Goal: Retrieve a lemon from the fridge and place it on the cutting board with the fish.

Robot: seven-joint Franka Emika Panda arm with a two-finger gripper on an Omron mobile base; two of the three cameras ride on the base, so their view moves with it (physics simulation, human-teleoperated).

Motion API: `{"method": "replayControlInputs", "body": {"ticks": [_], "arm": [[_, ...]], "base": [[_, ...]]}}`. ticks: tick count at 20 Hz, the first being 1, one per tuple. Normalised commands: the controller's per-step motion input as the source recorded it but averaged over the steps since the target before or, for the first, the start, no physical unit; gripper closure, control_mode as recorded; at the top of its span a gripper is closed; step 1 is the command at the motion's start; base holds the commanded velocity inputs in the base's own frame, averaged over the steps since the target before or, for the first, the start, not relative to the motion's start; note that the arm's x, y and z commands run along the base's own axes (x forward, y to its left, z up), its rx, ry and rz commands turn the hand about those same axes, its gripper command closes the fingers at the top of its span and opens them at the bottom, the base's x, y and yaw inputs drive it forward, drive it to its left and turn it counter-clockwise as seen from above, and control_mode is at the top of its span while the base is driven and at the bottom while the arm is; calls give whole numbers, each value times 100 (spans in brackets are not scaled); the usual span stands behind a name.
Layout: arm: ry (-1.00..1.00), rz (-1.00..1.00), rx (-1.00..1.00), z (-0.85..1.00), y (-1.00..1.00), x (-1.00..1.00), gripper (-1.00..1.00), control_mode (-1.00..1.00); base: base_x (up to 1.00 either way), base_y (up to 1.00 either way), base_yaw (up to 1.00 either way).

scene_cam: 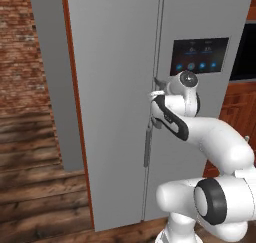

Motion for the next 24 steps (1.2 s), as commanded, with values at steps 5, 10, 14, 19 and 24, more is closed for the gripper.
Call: {"method": "replayControlInputs", "body": {"ticks": [5,10,14,19,24], "arm": [[0,1,0,-11,-11,17,-100,-100],[0,0,0,-4,-8,21,-100,-100],[0,0,0,-1,0,21,-100,-100],[0,0,0,0,0,22,-100,-100],[0,0,0,-7,0,26,-100,-100]], "base": [[0,0,0],[0,0,0],[0,0,0],[0,0,0],[0,0,0]]}}
